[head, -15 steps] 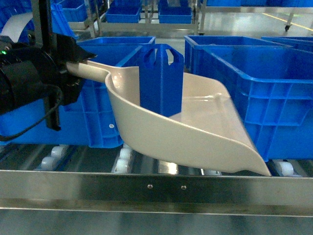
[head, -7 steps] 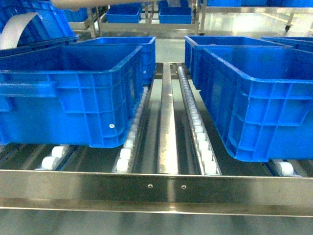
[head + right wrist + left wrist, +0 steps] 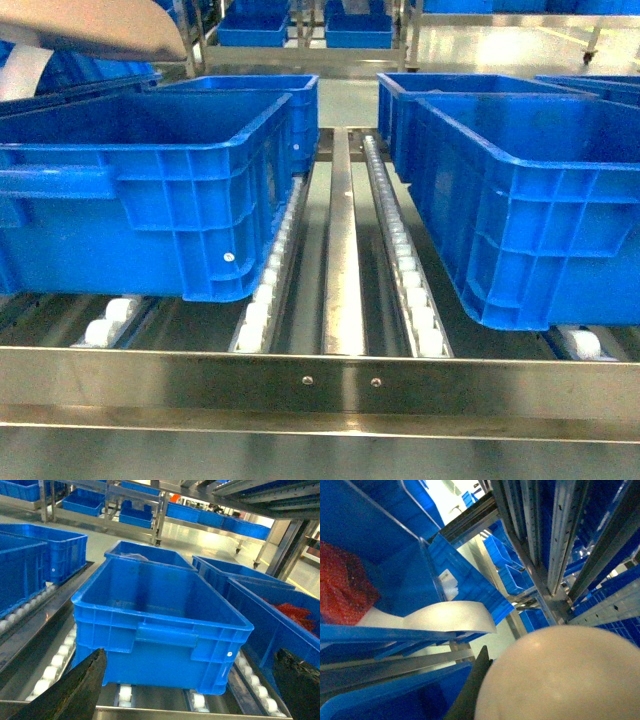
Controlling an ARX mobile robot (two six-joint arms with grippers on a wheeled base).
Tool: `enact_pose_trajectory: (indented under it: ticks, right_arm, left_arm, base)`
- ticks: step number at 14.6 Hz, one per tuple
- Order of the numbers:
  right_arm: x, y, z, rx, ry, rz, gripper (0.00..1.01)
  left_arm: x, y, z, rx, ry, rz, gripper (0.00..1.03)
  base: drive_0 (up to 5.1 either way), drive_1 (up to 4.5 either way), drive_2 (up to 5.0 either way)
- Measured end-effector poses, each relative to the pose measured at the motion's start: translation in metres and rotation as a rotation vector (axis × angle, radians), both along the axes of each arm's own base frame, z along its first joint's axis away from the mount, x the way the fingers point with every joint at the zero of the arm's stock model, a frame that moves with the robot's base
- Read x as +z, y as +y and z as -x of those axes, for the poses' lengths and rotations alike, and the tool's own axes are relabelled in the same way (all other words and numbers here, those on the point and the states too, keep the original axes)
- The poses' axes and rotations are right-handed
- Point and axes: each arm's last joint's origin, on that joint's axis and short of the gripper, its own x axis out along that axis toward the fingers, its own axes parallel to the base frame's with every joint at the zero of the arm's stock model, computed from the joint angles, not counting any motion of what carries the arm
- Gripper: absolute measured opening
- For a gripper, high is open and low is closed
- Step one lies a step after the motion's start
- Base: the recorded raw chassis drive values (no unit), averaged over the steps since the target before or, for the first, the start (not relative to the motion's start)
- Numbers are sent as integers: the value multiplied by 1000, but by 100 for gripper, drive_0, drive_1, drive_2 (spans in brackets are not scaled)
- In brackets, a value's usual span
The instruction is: Place part in tray to right shelf
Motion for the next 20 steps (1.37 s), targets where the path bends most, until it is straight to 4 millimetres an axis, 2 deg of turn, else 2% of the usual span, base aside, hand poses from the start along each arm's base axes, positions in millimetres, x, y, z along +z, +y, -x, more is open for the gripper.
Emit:
enact_pose_trajectory:
  ticks: [2, 9, 11, 12, 13, 14, 15, 16, 17, 18, 19, 20]
  right_arm:
    - [0, 0, 0, 0, -1, 0, 98]
    - [0, 0, 0, 0, -1, 0, 98]
    - [0, 0, 0, 0, -1, 0, 98]
    - [0, 0, 0, 0, 0, 0, 98]
    - [0, 0, 0, 0, 0, 0, 98]
    - [0, 0, 0, 0, -1, 0, 98]
    - [0, 0, 0, 3, 2, -1, 98]
    - [-3, -3, 1, 65, 0, -64, 86]
    - [-10, -6, 3, 98, -14, -151, 70]
    - [-20, -8, 8, 105, 24, -183, 55]
    - [-28, -11, 13, 126, -2, -202, 40]
    - [-27, -17, 13, 120, -15, -207, 31]
  left_arm:
    - [6, -4, -1, -6, 27, -66, 12]
    - [2, -4, 4, -23, 57, -74, 12]
    - [2, -8, 36, -51, 40, -63, 12]
    - [7, -10, 62, -69, 9, -73, 12]
    - [10, -15, 93, -93, -52, -113, 12]
    - [15, -14, 129, -150, -119, -226, 12]
    - [21, -8, 177, -203, -215, -381, 12]
    - [34, -2, 209, -290, -47, -546, 12]
    - [34, -10, 234, -452, 111, -780, 12]
    - [-7, -19, 234, -648, 251, -893, 12]
    - [-53, -20, 224, -707, 388, -893, 12]
    - [-73, -20, 221, -680, 468, -887, 12]
  base:
    - [0, 0, 0]
    - [0, 0, 0]
    - [0, 0, 0]
    - [0, 0, 0]
    - [0, 0, 0]
    - [0, 0, 0]
    - [0, 0, 0]
    - [0, 0, 0]
    - [0, 0, 0]
    - [0, 0, 0]
    - [0, 0, 0]
    - [0, 0, 0]
